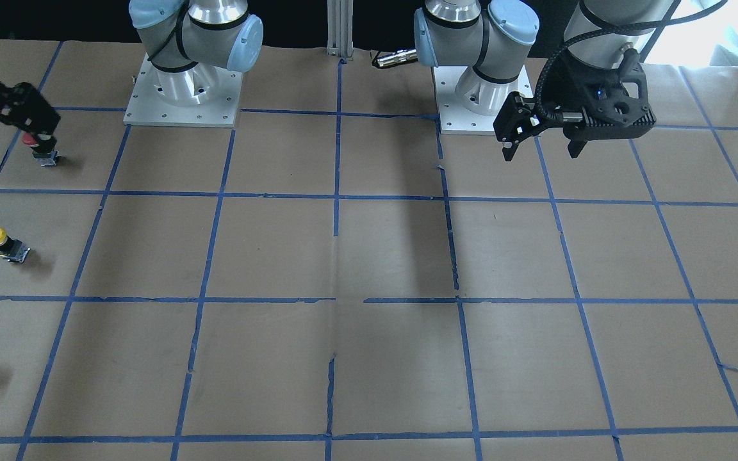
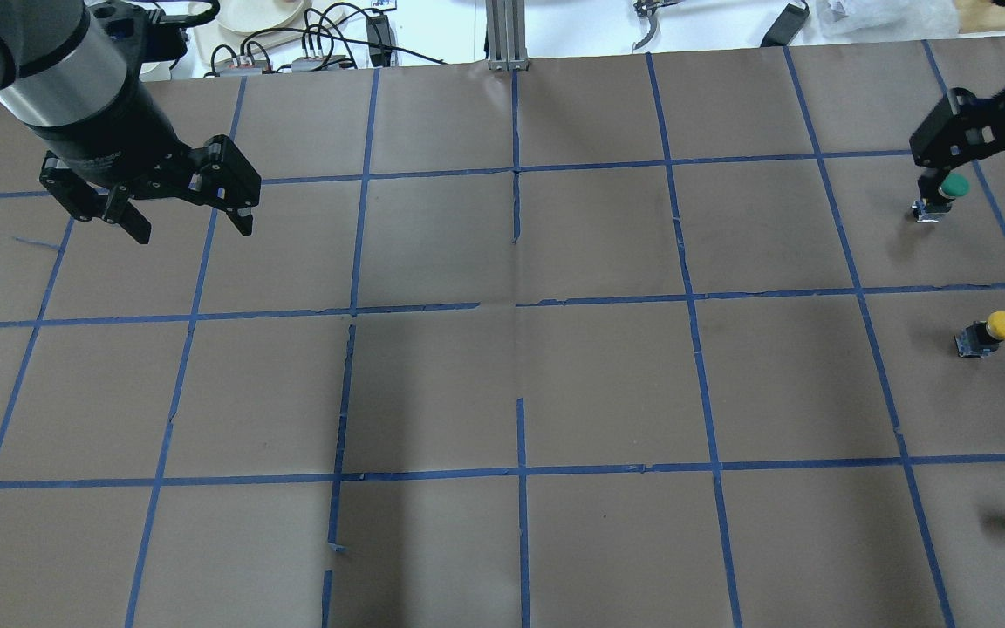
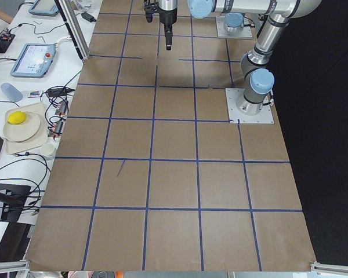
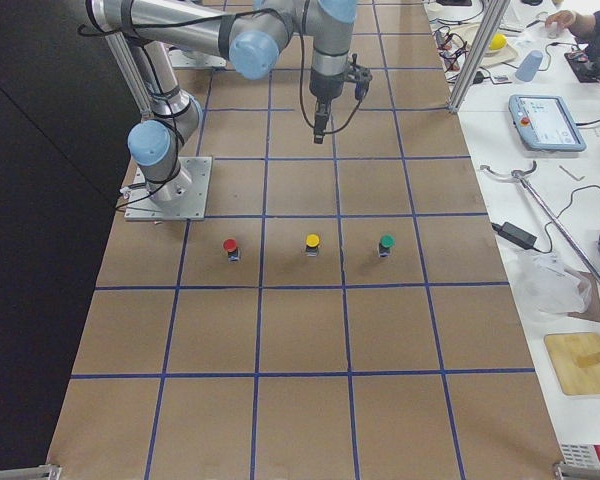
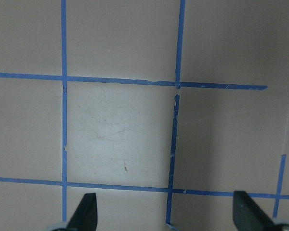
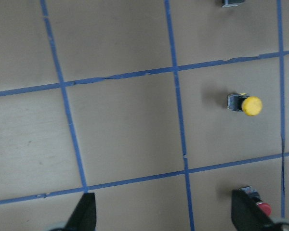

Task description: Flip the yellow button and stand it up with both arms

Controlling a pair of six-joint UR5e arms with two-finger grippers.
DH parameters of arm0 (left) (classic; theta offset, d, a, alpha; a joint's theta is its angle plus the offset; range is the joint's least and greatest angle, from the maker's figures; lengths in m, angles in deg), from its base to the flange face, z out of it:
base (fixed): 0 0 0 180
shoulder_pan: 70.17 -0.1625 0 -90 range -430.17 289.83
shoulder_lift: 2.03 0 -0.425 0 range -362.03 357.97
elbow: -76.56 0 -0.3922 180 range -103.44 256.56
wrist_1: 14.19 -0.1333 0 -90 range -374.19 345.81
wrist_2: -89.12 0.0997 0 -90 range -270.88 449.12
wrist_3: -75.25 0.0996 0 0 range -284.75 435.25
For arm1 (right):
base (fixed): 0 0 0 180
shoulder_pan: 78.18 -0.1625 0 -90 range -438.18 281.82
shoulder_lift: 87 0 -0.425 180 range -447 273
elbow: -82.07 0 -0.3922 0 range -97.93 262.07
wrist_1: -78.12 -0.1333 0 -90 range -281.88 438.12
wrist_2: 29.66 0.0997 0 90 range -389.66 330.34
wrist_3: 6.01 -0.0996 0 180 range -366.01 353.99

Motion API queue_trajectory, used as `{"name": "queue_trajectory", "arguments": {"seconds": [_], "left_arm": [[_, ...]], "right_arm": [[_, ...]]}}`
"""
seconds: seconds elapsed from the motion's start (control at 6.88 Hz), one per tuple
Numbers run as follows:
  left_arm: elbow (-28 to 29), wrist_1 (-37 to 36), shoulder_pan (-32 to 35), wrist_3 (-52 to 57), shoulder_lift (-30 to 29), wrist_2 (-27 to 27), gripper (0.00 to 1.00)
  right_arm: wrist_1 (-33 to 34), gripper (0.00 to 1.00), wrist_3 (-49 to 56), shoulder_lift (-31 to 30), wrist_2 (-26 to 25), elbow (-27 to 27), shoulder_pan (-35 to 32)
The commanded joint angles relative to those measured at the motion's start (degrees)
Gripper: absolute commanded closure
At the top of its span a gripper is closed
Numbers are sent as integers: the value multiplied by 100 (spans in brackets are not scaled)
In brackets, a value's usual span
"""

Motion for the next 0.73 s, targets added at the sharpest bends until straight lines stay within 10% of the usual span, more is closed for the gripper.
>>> {"name": "queue_trajectory", "arguments": {"seconds": [0.0,0.58], "left_arm": [[83,-20,0,-1,-39,7,0],[84,-11,-9,-1,-31,-2,0]], "right_arm": [[-81,0,-926,105,14,-249,-1190],[-71,0,-860,105,241,-472,-1186]]}}
